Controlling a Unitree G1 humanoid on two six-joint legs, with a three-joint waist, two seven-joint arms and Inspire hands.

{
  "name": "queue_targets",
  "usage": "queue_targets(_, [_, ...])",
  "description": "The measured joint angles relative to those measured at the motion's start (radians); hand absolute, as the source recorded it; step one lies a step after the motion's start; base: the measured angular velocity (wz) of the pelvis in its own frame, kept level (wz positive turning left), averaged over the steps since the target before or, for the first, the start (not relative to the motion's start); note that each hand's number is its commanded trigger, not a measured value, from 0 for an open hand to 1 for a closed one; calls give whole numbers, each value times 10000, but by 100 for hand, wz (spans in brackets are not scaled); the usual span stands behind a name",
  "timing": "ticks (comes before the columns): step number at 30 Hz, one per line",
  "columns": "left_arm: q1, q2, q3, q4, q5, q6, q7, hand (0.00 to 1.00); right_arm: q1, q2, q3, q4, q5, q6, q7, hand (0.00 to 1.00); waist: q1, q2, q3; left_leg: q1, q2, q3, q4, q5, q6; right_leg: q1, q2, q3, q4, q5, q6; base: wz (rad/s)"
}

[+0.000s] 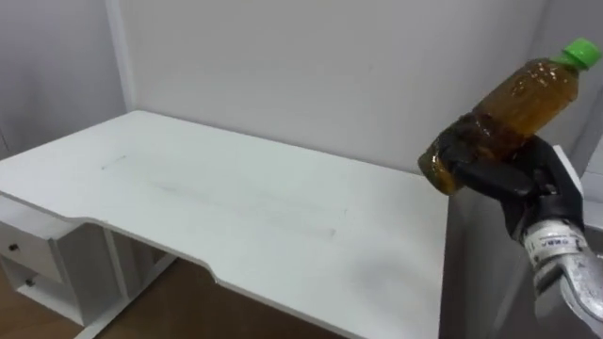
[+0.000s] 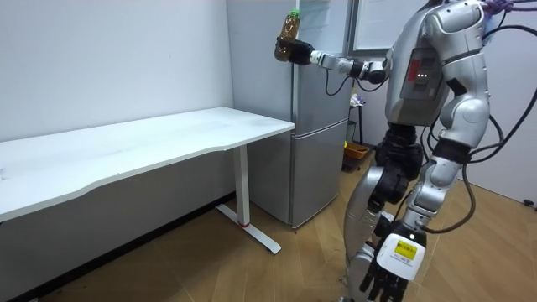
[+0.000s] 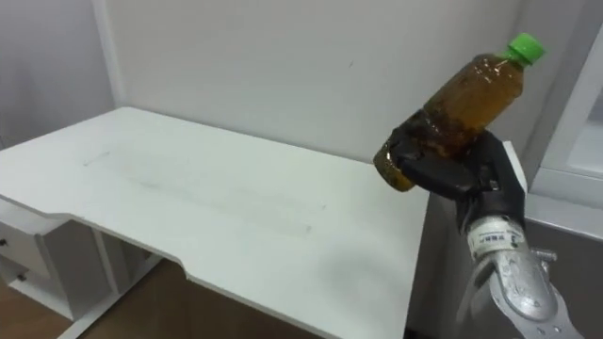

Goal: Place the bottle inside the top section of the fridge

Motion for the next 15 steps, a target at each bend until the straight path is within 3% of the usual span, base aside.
queue_targets(3, [-4,-23,41,-5,58,0,-7,0,374,-1,-286,-579,3,12,225,100,-107,42,31,67,8,61,-21,0,-2,-25,-17,15,1,-4,6,-5])
queue_targets(15, [-17,-56,973,50,66,-98,-189,0,1008,-235,-1905,-3092,4,78,252,100,-623,60,16,442,83,676,-293,-31,32,-143,-30,694,64,-3,9,-16])
